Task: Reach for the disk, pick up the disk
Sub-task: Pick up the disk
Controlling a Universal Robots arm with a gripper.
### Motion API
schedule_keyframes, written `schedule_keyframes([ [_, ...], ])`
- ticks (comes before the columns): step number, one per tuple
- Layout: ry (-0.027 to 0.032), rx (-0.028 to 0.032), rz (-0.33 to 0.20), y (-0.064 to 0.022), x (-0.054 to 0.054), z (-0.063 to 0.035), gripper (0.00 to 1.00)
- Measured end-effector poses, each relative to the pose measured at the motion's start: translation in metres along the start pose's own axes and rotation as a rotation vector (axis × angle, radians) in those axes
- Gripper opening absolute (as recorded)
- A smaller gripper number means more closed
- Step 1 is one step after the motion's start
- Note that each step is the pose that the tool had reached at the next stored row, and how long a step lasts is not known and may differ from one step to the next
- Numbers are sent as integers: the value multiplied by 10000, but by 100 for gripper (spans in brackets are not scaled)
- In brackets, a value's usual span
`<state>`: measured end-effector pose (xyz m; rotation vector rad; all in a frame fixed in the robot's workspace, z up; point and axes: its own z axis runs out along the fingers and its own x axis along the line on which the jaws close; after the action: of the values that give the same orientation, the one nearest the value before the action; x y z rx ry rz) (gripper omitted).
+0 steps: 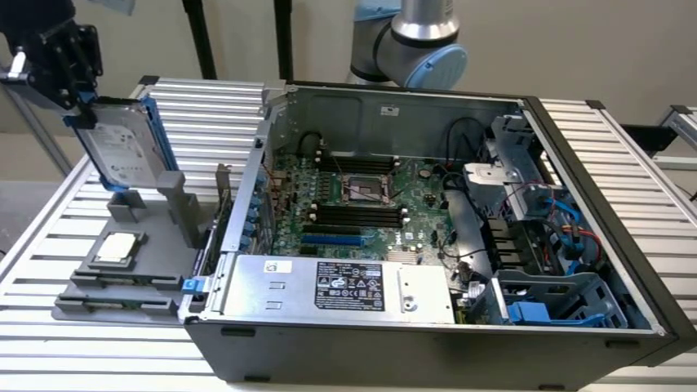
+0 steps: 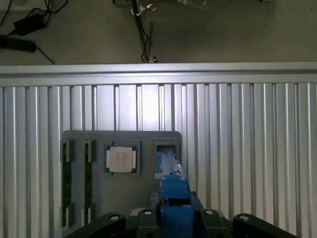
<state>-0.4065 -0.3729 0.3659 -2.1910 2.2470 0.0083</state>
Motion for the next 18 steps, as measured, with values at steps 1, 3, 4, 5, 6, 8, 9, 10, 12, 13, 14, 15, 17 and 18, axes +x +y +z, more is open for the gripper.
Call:
schedule_keyframes([
  [1,0,1,-12,-3,1,-46,33],
  [3,0,-1,-38,-19,2,-137,33],
  [4,-6,1,-55,-32,3,-184,33],
  [5,-13,0,-74,-47,6,-229,33],
  [6,-22,-1,-92,-65,9,-276,33],
  [8,-42,-1,-122,-104,16,-364,33],
  [9,-54,-1,-136,-127,21,-407,33],
  [10,-66,-1,-145,-153,26,-450,33],
  [12,-96,-2,-163,-210,39,-531,33],
  [13,-109,-2,-169,-238,45,-569,33],
  [14,-119,-3,-175,-269,53,-610,33],
  [15,-127,-2,-179,-301,62,-650,33],
  [17,-130,-4,-180,-374,87,-734,33],
  [18,-131,-4,-180,-409,99,-770,33],
])
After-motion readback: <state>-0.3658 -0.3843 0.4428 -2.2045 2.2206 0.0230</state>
